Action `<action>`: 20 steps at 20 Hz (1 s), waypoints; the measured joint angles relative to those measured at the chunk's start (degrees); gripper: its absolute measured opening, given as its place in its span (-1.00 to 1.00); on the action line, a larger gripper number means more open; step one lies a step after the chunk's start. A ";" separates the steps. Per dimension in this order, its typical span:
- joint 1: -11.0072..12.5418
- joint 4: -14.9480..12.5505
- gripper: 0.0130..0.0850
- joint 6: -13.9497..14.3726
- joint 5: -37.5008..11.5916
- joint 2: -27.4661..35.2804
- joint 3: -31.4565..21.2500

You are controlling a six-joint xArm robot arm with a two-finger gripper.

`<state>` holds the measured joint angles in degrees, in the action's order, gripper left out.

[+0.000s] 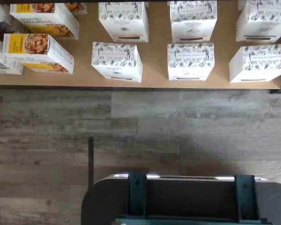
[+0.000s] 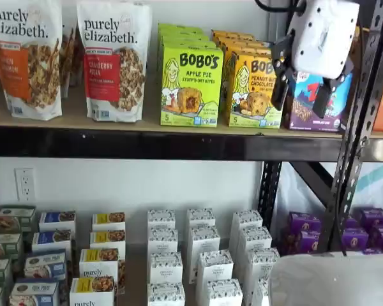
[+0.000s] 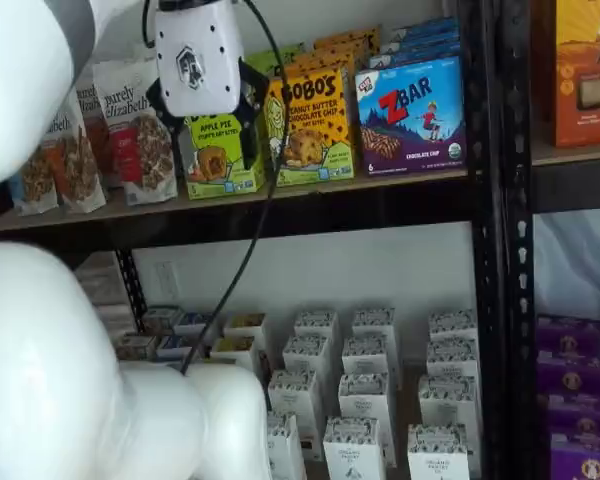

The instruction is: Pick the green box on the top shelf, the fourth from the left

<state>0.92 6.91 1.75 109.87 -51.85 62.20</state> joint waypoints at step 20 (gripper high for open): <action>-8.79 -0.75 1.00 7.74 -8.29 6.55 3.23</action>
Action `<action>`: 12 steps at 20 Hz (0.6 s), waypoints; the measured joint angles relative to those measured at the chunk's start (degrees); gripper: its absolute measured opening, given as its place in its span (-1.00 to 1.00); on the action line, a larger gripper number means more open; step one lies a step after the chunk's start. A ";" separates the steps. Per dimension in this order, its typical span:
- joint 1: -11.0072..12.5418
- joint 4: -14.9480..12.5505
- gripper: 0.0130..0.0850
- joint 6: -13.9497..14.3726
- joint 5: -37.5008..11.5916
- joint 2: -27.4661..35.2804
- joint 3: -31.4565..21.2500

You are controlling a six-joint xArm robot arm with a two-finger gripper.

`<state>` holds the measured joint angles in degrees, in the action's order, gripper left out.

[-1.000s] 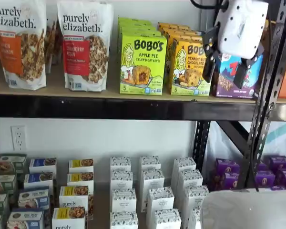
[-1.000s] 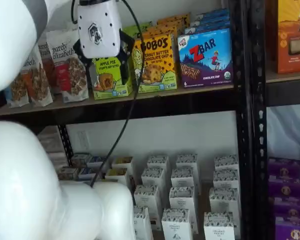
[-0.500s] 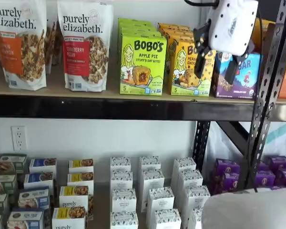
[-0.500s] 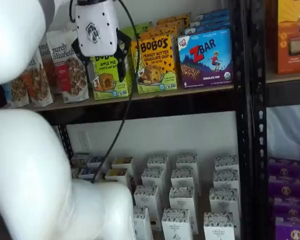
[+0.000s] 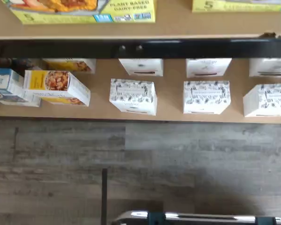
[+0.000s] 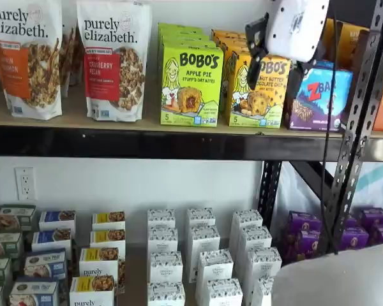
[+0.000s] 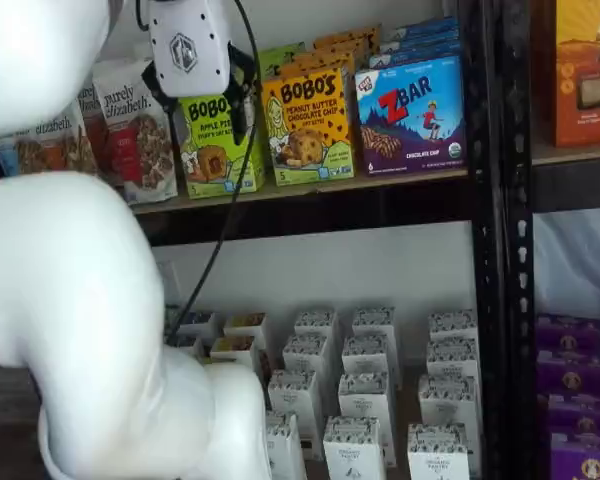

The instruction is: Pick the green box on the top shelf, the fourth from the left

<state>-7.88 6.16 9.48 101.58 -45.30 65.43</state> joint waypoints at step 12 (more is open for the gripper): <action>-3.03 1.32 1.00 2.96 -2.96 5.00 3.47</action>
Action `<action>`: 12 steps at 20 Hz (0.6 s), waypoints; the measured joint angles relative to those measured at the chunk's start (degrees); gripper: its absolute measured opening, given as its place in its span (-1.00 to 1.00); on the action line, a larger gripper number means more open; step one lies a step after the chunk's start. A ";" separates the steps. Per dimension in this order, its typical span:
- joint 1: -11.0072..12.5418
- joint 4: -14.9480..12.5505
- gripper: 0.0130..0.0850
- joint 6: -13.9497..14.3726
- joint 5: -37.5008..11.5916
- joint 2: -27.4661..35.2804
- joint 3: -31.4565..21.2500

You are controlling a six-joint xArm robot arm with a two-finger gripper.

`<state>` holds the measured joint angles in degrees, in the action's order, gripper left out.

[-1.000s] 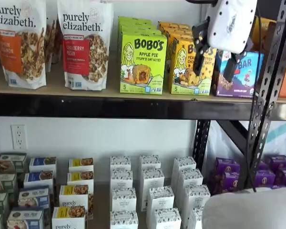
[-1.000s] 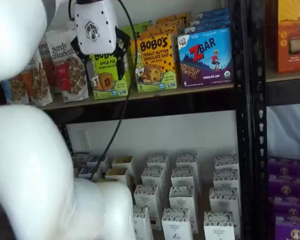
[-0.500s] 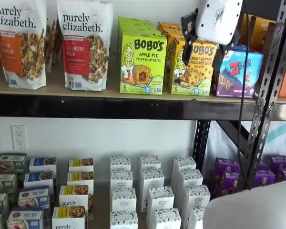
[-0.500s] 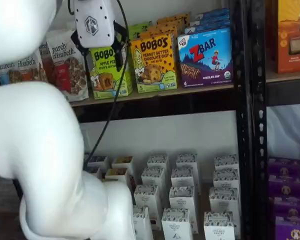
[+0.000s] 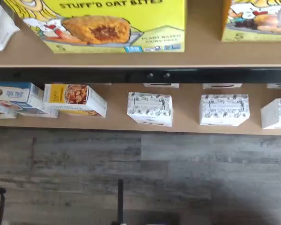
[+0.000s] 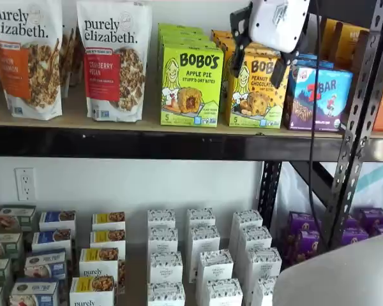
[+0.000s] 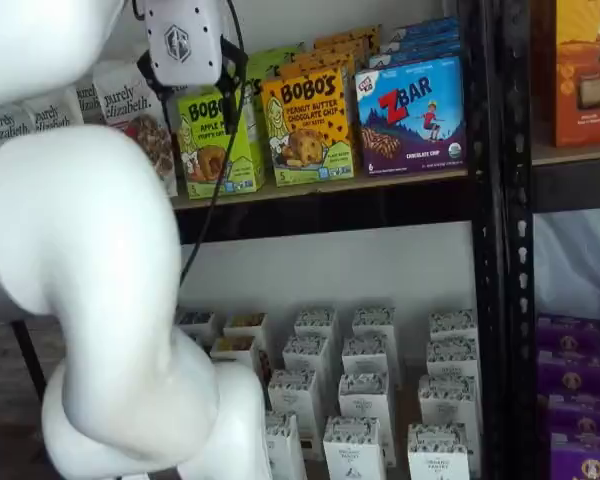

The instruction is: Pick the green box on the top shelf, the fourth from the left

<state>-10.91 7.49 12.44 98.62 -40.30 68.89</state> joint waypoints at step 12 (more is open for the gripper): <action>-1.41 0.49 1.00 1.33 -1.16 4.45 3.44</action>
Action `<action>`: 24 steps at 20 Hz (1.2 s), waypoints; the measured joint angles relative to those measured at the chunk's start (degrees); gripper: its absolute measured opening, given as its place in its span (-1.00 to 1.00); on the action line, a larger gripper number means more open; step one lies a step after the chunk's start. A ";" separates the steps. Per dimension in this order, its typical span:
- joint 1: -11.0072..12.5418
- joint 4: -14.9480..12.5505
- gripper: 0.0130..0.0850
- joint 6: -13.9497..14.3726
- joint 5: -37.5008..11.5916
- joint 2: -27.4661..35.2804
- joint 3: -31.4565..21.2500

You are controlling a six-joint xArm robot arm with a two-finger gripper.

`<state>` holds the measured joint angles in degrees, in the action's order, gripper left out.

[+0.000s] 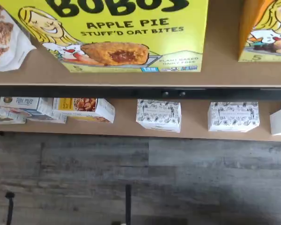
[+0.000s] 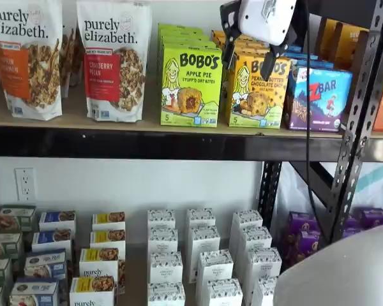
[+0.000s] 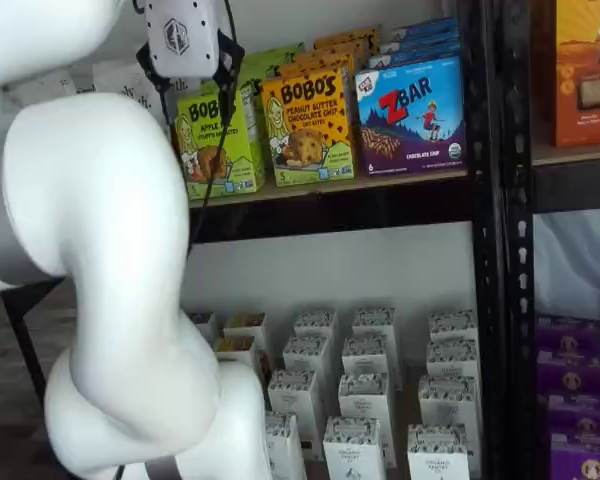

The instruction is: Pick the green box on the top shelf, the fourth from the left

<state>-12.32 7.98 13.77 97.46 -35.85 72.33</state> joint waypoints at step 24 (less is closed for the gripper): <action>0.01 -0.89 1.00 -0.02 0.71 2.65 2.07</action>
<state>-12.31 7.09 13.75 98.16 -33.19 74.40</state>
